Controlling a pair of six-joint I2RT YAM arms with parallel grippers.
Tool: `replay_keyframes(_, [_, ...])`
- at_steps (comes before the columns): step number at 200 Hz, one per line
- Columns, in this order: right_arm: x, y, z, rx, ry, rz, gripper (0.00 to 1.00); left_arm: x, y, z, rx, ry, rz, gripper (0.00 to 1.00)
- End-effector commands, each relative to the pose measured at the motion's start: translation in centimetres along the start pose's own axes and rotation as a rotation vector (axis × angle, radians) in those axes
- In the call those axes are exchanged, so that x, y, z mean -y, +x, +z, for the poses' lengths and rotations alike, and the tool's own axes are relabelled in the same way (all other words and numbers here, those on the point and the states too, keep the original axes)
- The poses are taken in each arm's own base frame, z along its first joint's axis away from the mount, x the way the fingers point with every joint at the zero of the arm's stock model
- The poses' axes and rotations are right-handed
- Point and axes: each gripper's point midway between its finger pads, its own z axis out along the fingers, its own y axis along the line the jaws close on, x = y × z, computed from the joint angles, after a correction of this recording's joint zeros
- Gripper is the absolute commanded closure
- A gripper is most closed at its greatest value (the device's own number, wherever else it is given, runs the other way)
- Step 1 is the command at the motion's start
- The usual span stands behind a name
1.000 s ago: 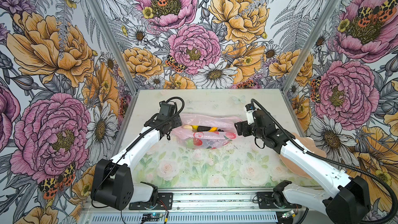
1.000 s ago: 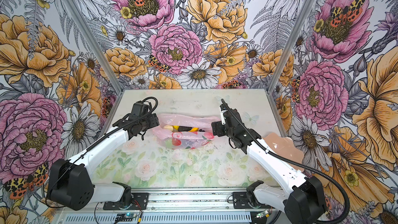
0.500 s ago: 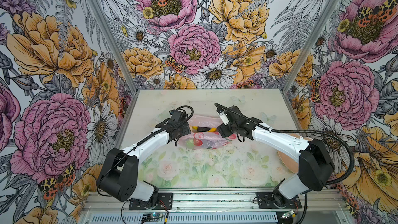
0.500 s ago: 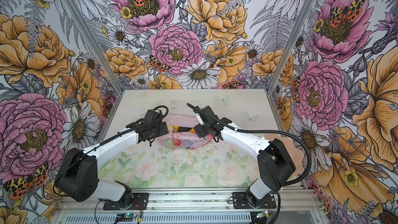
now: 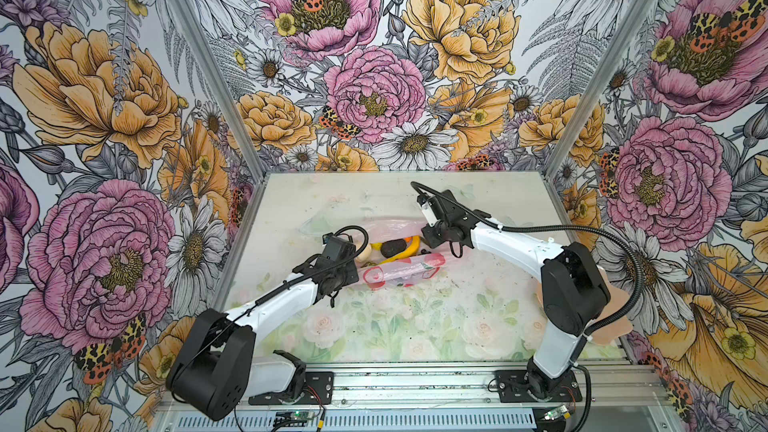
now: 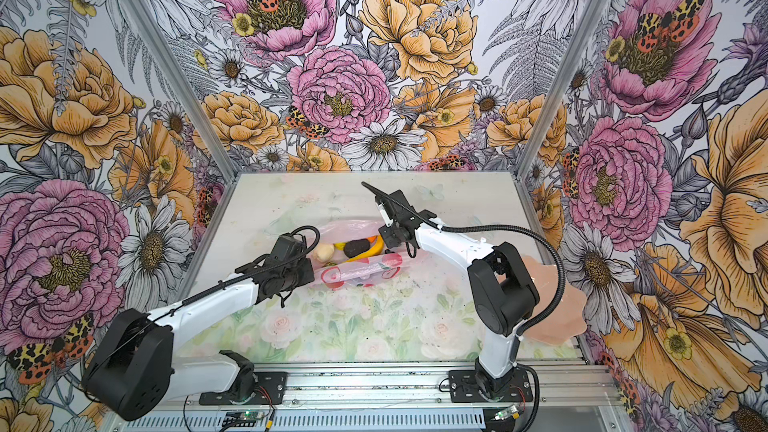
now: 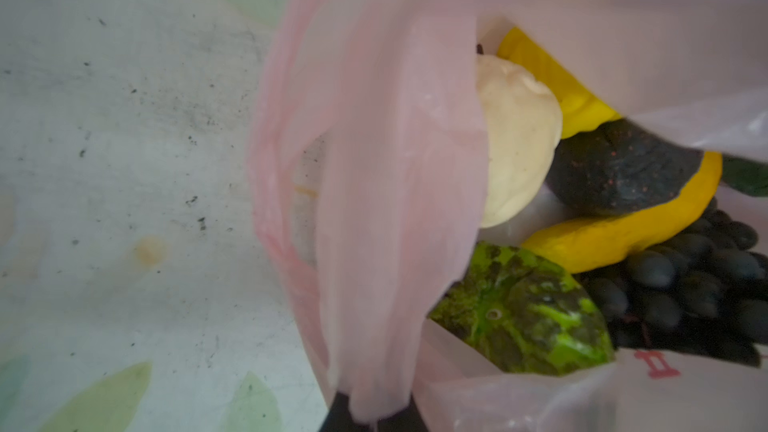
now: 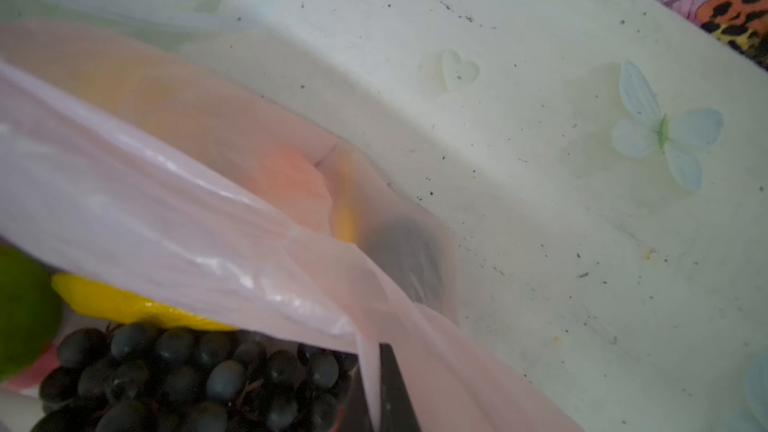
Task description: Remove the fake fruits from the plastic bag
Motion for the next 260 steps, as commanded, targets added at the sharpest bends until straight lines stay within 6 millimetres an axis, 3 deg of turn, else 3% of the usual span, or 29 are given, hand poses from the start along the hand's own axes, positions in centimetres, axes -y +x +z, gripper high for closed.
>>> replay_keyframes(1, [4.5, -1.9, 1.8, 0.01, -0.087, 0.34, 1.0, -1.7, 0.2, -0.8, 0.089, 0.007, -0.019, 1.0])
replay_keyframes(17, [6.2, -1.9, 4.3, -0.023, -0.142, 0.478, 1.0, -1.7, 0.1, -1.7, 0.121, 0.078, -0.047, 1.0])
replay_keyframes(40, [6.3, -2.6, 6.6, -0.036, -0.155, 0.518, 1.0, -2.8, -0.1, -2.5, 0.16, 0.054, -0.08, 1.0])
replay_keyframes(55, [4.9, -4.0, 6.4, -0.017, -0.205, 0.499, 1.0, -2.2, 0.0, -2.3, 0.147, 0.085, -0.077, 1.0])
replay_keyframes(68, [3.1, -5.3, 5.1, 0.014, -0.224, 0.436, 1.0, -1.2, 0.1, -2.0, 0.123, 0.12, -0.055, 1.0])
replay_keyframes(74, [2.4, -5.8, 4.3, 0.031, -0.226, 0.405, 0.95, -0.6, 0.1, -1.8, 0.114, 0.127, -0.041, 1.0])
replay_keyframes(92, [0.7, -6.5, 1.5, 0.063, -0.176, 0.316, 0.62, 1.0, -0.1, -1.6, 0.101, 0.134, 0.017, 1.0])
replay_keyframes(108, [1.5, -5.4, -0.5, 0.065, -0.066, 0.316, 0.4, 2.1, -0.3, -1.5, 0.099, 0.133, 0.047, 1.0])
replay_keyframes(125, [3.0, -3.4, -2.3, 0.056, 0.054, 0.347, 0.27, 3.0, -0.6, -1.4, 0.101, 0.135, 0.062, 1.0])
replay_keyframes(149, [3.9, -0.3, -4.2, 0.034, 0.174, 0.36, 0.2, 3.6, -0.6, -1.1, 0.1, 0.138, 0.074, 1.0])
replay_keyframes(173, [3.7, 3.0, -4.3, -0.017, 0.23, 0.363, 0.16, 3.9, -0.4, -0.8, 0.094, 0.132, 0.084, 1.0])
replay_keyframes(203, [3.1, 6.6, -2.8, -0.105, 0.218, 0.364, 0.15, 4.2, -0.1, -0.6, 0.086, 0.132, 0.089, 1.0])
replay_keyframes(215, [2.3, 7.4, -2.6, -0.126, 0.18, 0.371, 0.2, 4.1, 0.1, -0.5, 0.081, 0.125, 0.087, 1.0])
replay_keyframes(227, [1.7, 8.1, -3.0, -0.137, 0.145, 0.383, 0.31, 3.9, 0.3, -0.5, 0.074, 0.112, 0.081, 1.0])
replay_keyframes(243, [1.3, 9.5, -3.7, -0.145, 0.119, 0.392, 0.55, 3.4, 0.8, -0.4, 0.065, 0.089, 0.063, 1.0])
replay_keyframes(260, [1.7, 11.8, -3.6, -0.166, 0.137, 0.402, 0.74, 2.0, 1.3, -0.2, 0.07, 0.046, 0.015, 1.0])
